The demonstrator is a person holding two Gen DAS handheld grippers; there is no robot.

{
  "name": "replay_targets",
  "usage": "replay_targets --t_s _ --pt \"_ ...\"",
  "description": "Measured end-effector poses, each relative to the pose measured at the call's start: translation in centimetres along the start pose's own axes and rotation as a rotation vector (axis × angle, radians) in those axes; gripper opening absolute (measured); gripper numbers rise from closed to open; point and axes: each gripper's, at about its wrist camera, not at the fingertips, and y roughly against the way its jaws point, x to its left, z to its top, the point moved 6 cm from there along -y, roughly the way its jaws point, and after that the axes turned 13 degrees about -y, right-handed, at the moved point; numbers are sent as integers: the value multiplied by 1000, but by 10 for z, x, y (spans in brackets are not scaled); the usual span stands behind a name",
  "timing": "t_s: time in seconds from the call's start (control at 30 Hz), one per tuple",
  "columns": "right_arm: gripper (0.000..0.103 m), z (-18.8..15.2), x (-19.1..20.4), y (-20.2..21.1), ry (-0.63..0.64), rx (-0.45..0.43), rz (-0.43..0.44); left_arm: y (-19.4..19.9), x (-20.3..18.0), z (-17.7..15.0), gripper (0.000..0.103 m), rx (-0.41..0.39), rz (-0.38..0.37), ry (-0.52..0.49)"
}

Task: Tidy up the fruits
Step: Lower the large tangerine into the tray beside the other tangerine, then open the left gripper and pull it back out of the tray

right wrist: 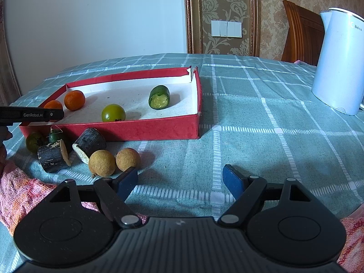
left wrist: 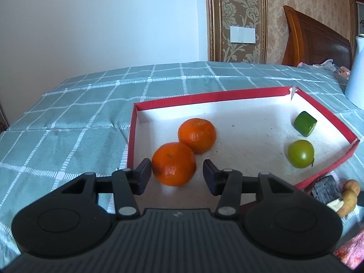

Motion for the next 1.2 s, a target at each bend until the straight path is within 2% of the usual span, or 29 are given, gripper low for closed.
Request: replay_targets --t_s 0.07,0.1,0.43,0.5,0.63,0.83,1.07,1.2 --pt "82 0 0 0 1 0 0 5 -1 -1 51 -5 -5 -2" --pt "82 0 0 0 1 0 0 8 -1 -1 61 -10 4 0" --pt "83 0 0 0 1 1 0 44 -6 -12 67 -71 -10 3" --pt "83 0 0 0 2 1 -1 56 -5 -13 77 -89 -1 18" --pt "83 0 1 0 3 1 -1 76 -4 -20 79 -122 19 25" --pt "83 0 1 0 4 2 -2 84 -10 -44 79 -78 -44 49" --pt "83 0 2 0 3 -1 1 70 -14 -61 79 -4 -59 50" --pt "83 2 0 9 -17 -50 33 70 -8 -65 86 -1 -87 87"
